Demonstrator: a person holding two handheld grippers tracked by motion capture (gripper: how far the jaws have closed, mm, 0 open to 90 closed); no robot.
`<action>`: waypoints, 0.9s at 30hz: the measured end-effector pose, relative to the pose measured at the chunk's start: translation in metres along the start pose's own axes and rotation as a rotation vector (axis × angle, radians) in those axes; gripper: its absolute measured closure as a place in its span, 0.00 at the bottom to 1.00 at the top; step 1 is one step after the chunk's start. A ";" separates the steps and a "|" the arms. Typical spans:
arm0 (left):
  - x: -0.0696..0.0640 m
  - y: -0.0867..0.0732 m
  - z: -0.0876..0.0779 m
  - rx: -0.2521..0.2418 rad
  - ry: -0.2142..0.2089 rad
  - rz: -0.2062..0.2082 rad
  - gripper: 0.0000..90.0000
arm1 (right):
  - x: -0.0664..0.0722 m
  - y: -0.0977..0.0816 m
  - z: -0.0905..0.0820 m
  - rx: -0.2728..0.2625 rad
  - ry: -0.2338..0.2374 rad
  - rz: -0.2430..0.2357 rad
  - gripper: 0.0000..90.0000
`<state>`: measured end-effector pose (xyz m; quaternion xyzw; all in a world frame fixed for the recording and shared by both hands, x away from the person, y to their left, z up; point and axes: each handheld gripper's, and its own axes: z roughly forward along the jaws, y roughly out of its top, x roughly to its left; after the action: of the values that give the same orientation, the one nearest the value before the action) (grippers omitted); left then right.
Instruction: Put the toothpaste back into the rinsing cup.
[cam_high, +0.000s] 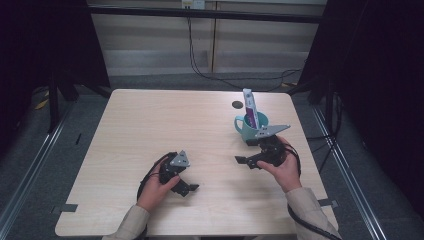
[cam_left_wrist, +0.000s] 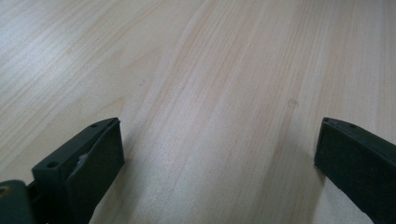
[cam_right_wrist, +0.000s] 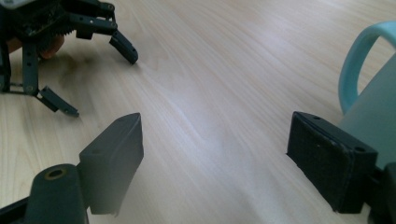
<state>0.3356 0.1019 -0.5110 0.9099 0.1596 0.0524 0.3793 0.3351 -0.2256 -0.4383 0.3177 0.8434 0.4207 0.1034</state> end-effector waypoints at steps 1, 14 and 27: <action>0.000 0.000 0.000 -0.001 0.000 0.000 0.01 | 0.001 -0.002 0.001 0.003 0.006 -0.002 0.20; 0.000 0.000 0.000 -0.001 -0.001 0.000 0.01 | 0.010 -0.023 0.009 0.018 0.021 0.000 0.19; 0.000 0.000 0.000 0.001 -0.001 0.002 0.01 | 0.009 -0.047 0.013 0.013 0.020 0.042 0.19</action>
<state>0.3357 0.1018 -0.5111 0.9103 0.1584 0.0521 0.3790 0.3123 -0.2324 -0.4822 0.3321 0.8401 0.4206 0.0842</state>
